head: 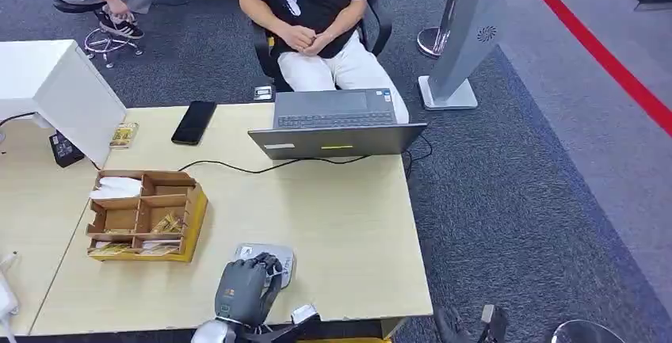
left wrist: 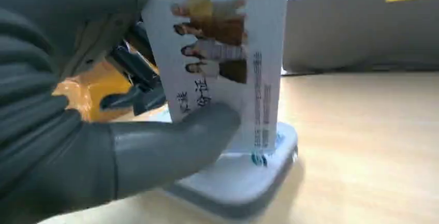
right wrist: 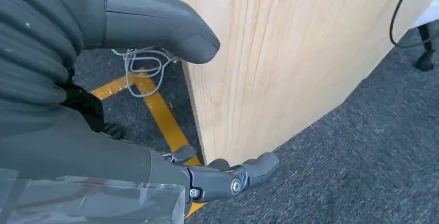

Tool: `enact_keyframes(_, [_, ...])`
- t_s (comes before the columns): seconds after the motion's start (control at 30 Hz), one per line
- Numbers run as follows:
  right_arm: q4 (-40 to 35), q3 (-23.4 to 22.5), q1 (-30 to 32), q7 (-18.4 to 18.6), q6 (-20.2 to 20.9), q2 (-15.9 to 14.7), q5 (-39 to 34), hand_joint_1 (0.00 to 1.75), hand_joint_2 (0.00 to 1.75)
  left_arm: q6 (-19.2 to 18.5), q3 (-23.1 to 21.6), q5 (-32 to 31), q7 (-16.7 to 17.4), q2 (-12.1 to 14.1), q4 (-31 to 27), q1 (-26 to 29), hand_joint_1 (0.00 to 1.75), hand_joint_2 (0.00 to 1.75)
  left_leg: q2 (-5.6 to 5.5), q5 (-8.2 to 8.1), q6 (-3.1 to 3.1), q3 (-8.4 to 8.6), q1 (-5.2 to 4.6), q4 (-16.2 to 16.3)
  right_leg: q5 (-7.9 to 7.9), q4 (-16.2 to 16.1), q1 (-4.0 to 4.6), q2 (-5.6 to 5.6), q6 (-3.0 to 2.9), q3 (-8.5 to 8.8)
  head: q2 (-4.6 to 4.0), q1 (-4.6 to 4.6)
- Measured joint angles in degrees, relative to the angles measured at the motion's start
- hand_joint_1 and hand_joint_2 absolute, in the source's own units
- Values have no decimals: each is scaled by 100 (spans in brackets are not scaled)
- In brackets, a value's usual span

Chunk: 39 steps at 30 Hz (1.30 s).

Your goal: Pass the card to the sensor for recognition and then transmit it.

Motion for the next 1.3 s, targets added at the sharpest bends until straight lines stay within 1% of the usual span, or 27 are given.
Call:
enact_keyframes(0.2, [0, 0, -4, 0, 2, 0, -2, 0, 175, -4, 2, -26, 9, 7, -171, 16, 175, 175, -1, -1, 0, -3, 0, 0, -1, 0, 0, 0, 0, -3, 0, 0])
enact_keyframes(0.43, [0, 0, -11, -2, 2, 0, 0, 0, 175, 2, 2, -37, 9, 7, -232, 25, 175, 175, -1, -1, 0, -8, 0, 0, -1, 0, 0, 0, 0, -7, 0, 0])
enact_keyframes(0.5, [0, 0, -14, 0, 2, 0, 18, 0, 175, 61, 7, -171, -2, 4, -284, 26, 175, 175, -1, -1, 0, -9, 0, 0, -1, 0, 0, 0, 0, -7, 0, 0])
enact_keyframes(0.6, [0, 0, -38, 39, -7, 2, 135, 0, 175, 26, 79, -602, -13, -7, -615, 4, 175, 175, -1, 0, 0, -9, 0, 0, 0, 0, 0, 0, 0, -8, 0, 0])
enact_keyframes(0.67, [4, 4, -75, 90, -18, 2, 221, 0, 175, -59, 166, -892, -2, -11, -923, -107, 175, 175, -2, 1, 1, -8, 0, 1, 0, 0, 0, -2, 0, -7, 0, 0])
enact_keyframes(0.73, [11, 22, -126, 122, -33, 7, 304, 0, 175, -153, 254, -1082, 92, 2, -1194, -275, 175, 175, -3, 6, -2, -8, 0, 1, 4, 1, 0, -3, -1, -7, 0, 0])
enact_keyframes(0.8, [17, 48, -179, 177, -77, 15, 394, 0, 175, -288, 369, -1176, 231, 24, -1429, -475, 175, 175, -4, 9, 0, -8, 1, 1, 6, 2, 1, -3, -2, -7, 0, 0])
enact_keyframes(0.87, [28, 101, -238, 225, -133, 28, 512, 0, 175, -464, 532, -1189, 372, 80, -1511, -829, 175, 175, -10, 23, -3, -14, 2, 0, 9, 3, 2, -12, -2, -9, 0, 2])
enact_keyframes(0.93, [50, 203, -351, 321, -209, 72, 673, 0, 175, -885, 782, -1204, 880, 279, -1378, -1432, 175, 175, -13, 36, -14, -19, 4, 0, 22, 8, 4, -14, -13, -16, 0, 9])
enact_keyframes(0.97, [52, 216, -402, 332, -225, 87, 708, 0, 175, -936, 875, -1206, 995, 350, -1256, -1737, 175, 175, -10, 39, -18, -18, 4, -1, 28, 8, 4, -12, -22, -19, 0, 11])
enact_keyframes(1.0, [59, 256, -451, 383, -227, 94, 759, 0, 175, -951, 1041, -1209, 1071, 521, -1007, -2063, 175, 175, -4, 40, -21, -17, 5, -2, 32, 11, 4, -5, -27, -21, 0, 4])
enact_keyframes(1.07, [70, 313, -517, 398, -236, 109, 811, 0, 175, -942, 1275, -1209, 1156, 711, -565, -2527, 175, 175, 6, 46, -30, -14, 11, -2, 39, 14, 6, 9, -37, -28, 0, 0])
enact_keyframes(1.13, [74, 341, -555, 413, -238, 116, 817, 0, 175, -894, 1454, -1211, 1206, 861, -163, -2814, 175, 175, 12, 52, -39, -16, 16, -2, 43, 16, 8, 17, -42, -32, 0, 2])
enact_keyframes(1.2, [81, 367, -568, 413, -236, 116, 839, 0, 175, -872, 1605, -1211, 1235, 971, 90, -2987, 175, 175, 21, 52, -40, -18, 19, -2, 44, 17, 12, 28, -44, -36, 0, 2])
enact_keyframes(1.3, [89, 408, -572, 413, -236, 116, 859, 0, 175, -863, 1820, -1211, 1248, 1106, 297, -3054, 175, 175, 27, 51, -40, -20, 24, -2, 43, 17, 17, 35, -45, -43, 0, 0])
